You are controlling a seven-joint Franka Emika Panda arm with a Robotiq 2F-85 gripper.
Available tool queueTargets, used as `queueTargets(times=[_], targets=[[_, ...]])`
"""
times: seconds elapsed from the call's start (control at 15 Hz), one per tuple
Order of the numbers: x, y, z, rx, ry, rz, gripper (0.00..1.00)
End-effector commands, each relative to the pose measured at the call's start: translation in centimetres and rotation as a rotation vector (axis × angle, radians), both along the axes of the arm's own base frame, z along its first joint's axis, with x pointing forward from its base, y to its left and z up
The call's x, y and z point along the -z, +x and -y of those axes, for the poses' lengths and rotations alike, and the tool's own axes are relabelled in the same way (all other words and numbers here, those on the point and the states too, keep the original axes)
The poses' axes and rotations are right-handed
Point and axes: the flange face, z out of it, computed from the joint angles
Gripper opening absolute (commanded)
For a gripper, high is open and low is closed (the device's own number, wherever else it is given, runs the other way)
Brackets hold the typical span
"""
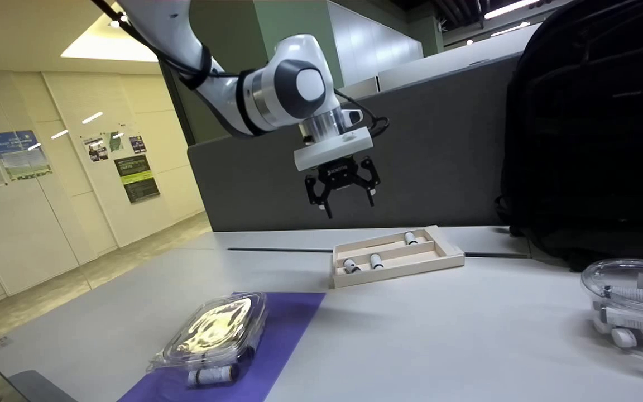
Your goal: Remove one bottle from the box
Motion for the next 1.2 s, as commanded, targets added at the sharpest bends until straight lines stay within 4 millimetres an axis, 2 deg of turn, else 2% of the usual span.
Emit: queueTargets(times=[0.0,0.2,0.4,0.8,1.13], targets=[[2.6,0.7,-0.7,-0.04,-0.029,-0.022,1.0],[5.2,1.1,-1.7,-0.081,-0.054,-0.042,1.0],[7.1,2.1,-2.6,-0.128,-0.082,-0.039,1.0],[9.6,3.8,-4.0,-0.198,-0.061,-0.061,1.0],[11.1,4.2,-4.0,-0.233,-0.021,-0.087,1.0]])
